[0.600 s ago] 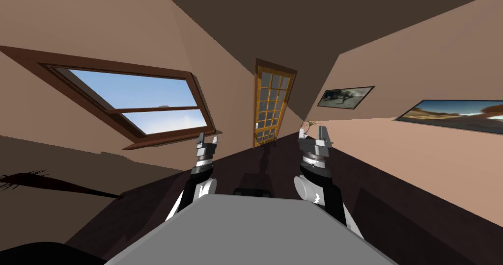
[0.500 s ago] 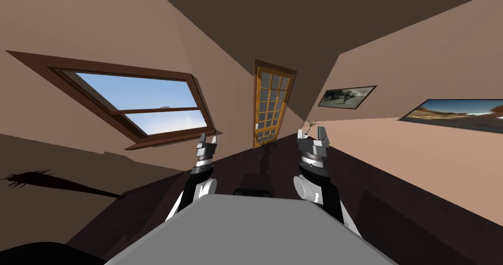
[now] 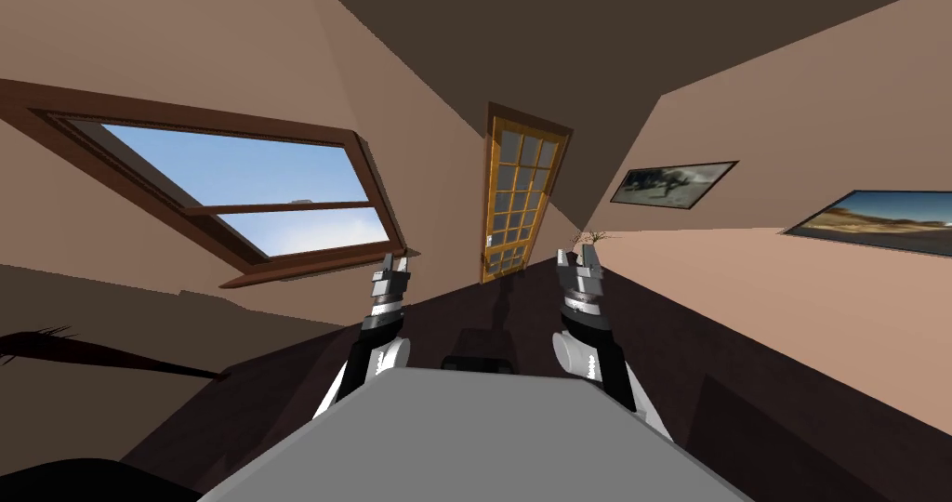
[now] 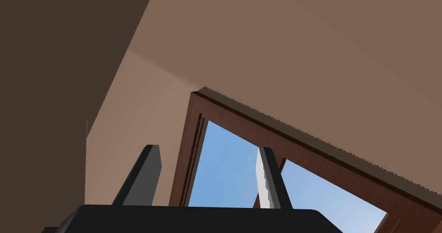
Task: Pull the door open
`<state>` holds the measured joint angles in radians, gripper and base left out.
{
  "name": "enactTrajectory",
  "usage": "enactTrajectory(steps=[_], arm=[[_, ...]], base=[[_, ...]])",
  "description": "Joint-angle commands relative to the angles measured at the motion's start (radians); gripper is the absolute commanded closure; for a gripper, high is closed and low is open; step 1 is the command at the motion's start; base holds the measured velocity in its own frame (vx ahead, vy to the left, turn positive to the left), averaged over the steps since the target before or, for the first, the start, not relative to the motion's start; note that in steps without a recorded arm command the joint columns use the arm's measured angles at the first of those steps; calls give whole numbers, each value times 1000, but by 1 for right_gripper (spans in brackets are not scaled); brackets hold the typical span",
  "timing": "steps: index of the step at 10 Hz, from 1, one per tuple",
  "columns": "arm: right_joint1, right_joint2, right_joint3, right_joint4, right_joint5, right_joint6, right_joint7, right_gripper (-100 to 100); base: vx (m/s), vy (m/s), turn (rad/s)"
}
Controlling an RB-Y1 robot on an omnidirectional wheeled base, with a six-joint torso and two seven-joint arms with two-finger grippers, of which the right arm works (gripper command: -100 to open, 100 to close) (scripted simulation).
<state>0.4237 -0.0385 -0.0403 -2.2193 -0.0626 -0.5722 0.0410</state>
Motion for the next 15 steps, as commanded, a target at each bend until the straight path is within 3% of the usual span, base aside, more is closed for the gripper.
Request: enactTrajectory(steps=[1,7,15], arm=[[-9,-7,-4,34,8,-13,21,-100],[-40,-27,-14,163,50,-46,116,-100],[-93,-54,-29,374,118,-101,271,-100]], base=[[79,4,31],[90,-5,35],[94,-7,41]])
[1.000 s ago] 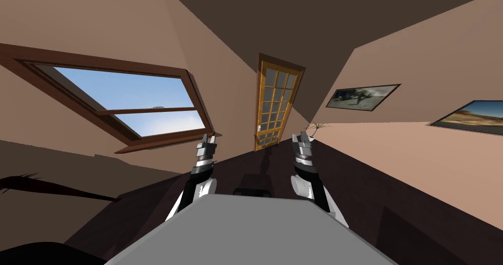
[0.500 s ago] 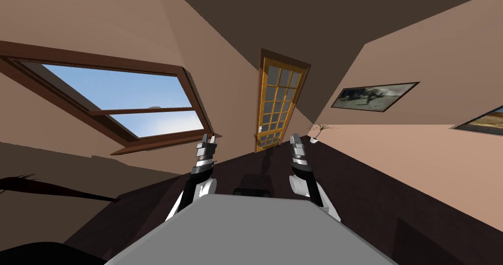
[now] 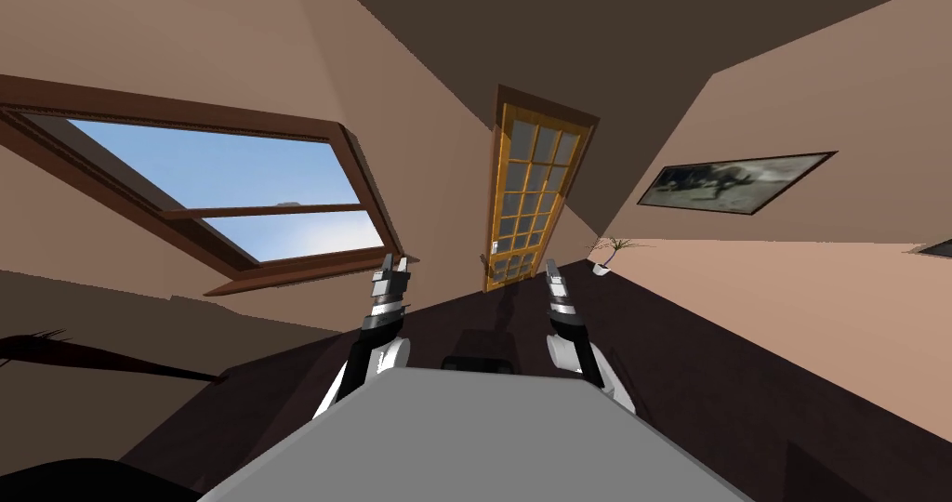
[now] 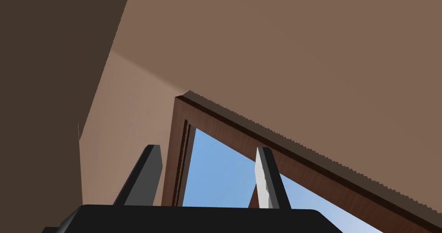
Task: Pull the door open
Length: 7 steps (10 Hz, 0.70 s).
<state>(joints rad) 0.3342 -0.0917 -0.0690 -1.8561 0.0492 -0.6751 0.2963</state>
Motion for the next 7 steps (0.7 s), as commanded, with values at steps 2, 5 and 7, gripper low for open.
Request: enactTrajectory(steps=[2,5,7], arm=[[-18,-7,-4,68,25,-13,58,-100],[-40,-17,-10,151,54,-36,123,-100],[-55,-23,-15,212,74,-52,168,-100]], base=[[109,-8,41],[99,-9,48],[102,-11,47]])
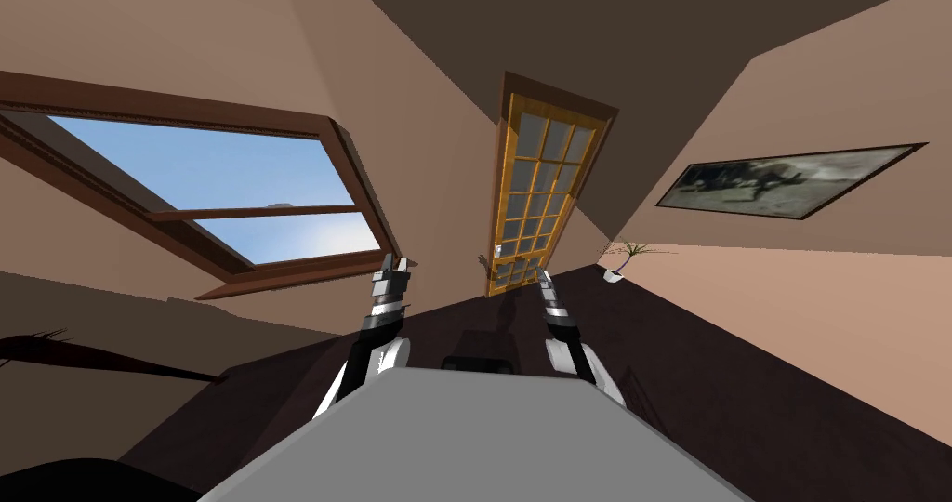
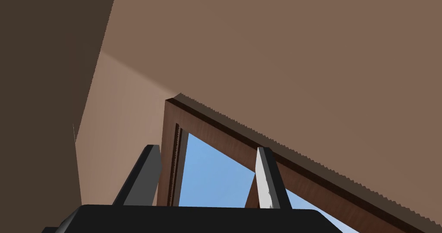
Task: Pull the door open
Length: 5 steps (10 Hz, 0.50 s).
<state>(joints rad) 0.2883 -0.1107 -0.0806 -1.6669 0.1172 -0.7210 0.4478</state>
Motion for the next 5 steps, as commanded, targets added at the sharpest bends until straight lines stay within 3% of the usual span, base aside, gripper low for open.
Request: enactTrajectory(steps=[1,5], arm=[[-9,-4,-3,28,6,-6,16,-100],[-39,-16,-12,149,45,-37,106,-100]], base=[[61,-2,16],[75,-8,43]])
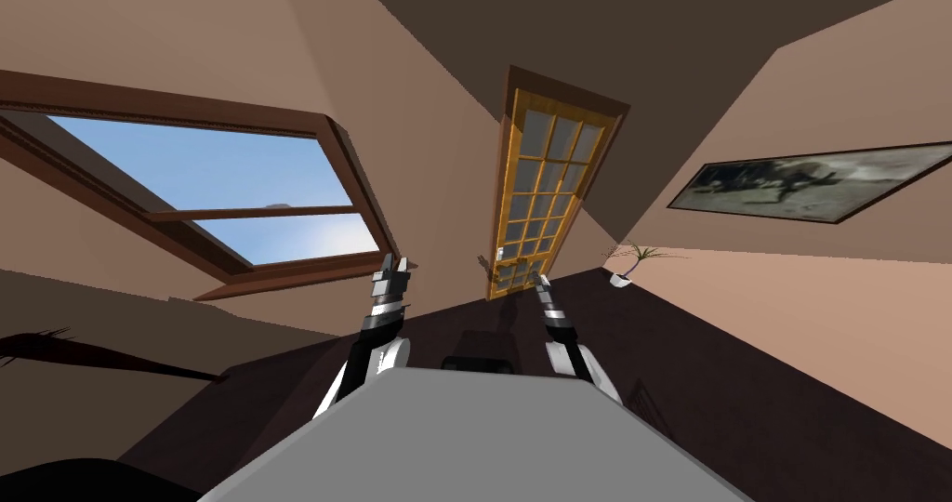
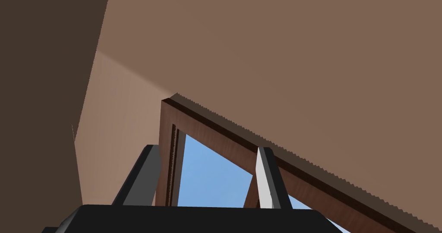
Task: Pull the door open
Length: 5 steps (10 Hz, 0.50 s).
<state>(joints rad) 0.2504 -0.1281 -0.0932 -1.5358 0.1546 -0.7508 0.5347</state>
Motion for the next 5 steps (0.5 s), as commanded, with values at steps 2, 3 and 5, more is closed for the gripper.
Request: enactTrajectory(steps=[2,3,5], arm=[[-16,-4,-4,79,27,-23,63,-100],[-24,-7,-6,109,37,-31,86,-100],[-39,-12,-10,169,57,-47,130,-100]], base=[[109,-14,50],[98,-14,42],[106,-18,45]])
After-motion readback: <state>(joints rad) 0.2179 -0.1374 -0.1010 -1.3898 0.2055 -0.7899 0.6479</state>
